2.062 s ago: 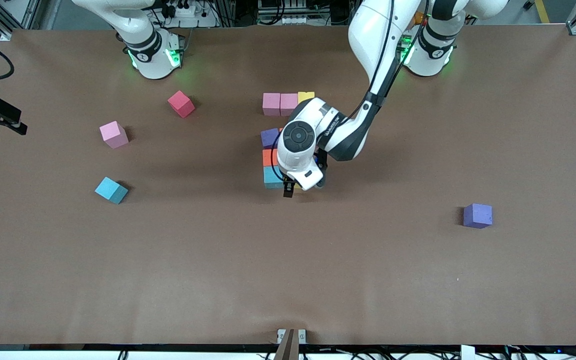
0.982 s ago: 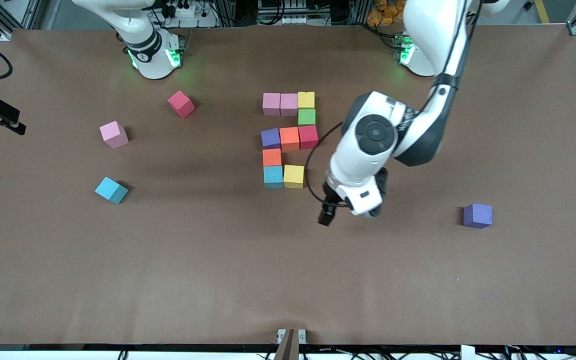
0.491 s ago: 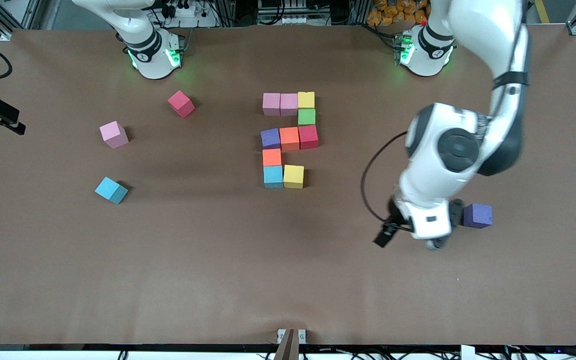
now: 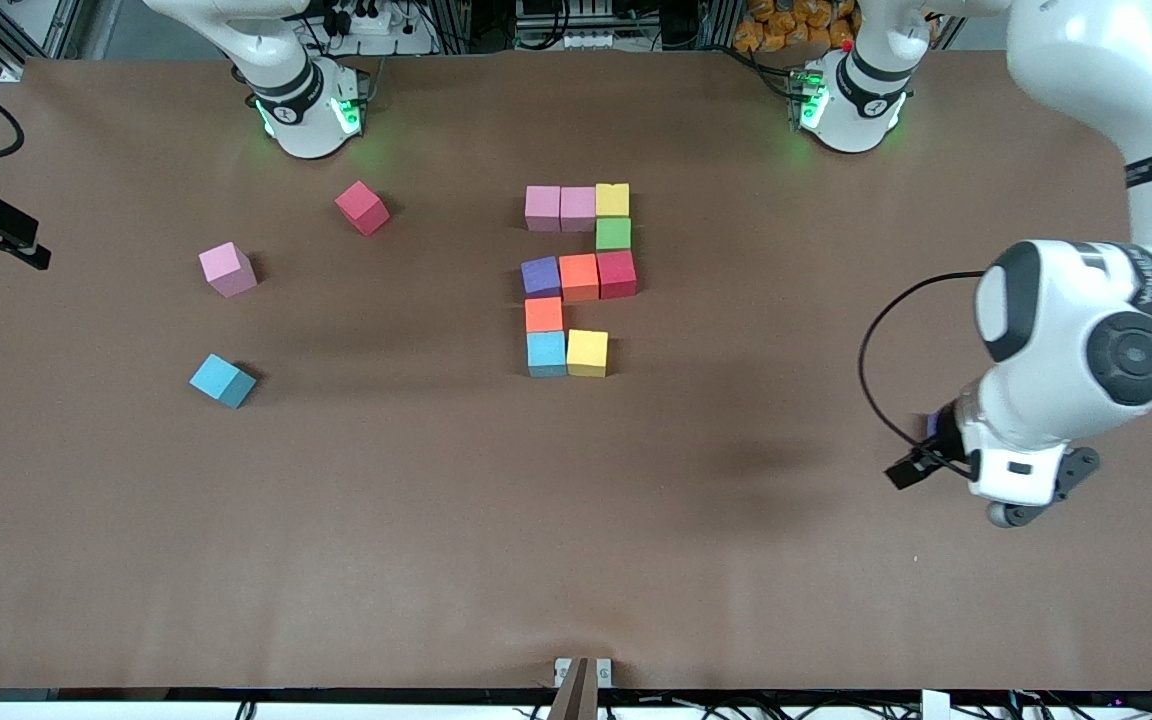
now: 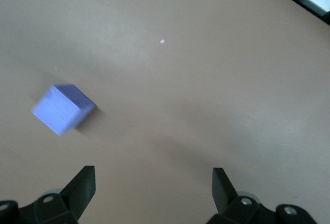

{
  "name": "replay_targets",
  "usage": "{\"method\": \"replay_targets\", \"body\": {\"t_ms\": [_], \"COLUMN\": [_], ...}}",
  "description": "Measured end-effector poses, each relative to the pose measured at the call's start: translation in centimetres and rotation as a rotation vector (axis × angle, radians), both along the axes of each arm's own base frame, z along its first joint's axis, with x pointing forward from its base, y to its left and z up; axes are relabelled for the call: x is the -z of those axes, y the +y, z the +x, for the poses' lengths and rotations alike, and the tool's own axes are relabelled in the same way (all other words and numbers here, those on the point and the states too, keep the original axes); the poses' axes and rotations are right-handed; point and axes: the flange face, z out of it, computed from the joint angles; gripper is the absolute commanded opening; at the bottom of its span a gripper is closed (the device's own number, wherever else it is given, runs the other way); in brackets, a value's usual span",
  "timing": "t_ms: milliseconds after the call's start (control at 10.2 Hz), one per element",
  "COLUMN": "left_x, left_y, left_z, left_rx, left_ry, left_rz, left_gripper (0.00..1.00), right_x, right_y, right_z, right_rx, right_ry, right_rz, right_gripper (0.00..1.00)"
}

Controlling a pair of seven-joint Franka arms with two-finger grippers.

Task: Form number 2 with 11 blocks
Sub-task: 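Open the left gripper and move it toward the purple cube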

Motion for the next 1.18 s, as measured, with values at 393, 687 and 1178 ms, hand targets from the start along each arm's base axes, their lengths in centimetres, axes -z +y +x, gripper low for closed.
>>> {"method": "replay_targets", "body": {"t_ms": [393,687,1178], "left_x": [1.9,5.6,9.2], "left_y": [7.4,10.8,13.0], "left_z": [-0.2,-1.2,-2.3], "left_rx": [0.159,0.178,0.17], "left_ry": [0.049,0.121,0.185], "left_rz": [0.003,-0.005,-0.013], "left_gripper": [1.0,1.0,1.0], "right_x": [0.0,0.1,0.1], "right_y": [0.0,0.1,0.0], "right_z": [-0.1,-0.1,-0.1], "right_rx": [0.0,-0.002,0.0], "right_ry": [0.006,0.007,0.008], "right_rz": [0.001,0.001,0.001], "right_gripper": [1.0,1.0,1.0]}}
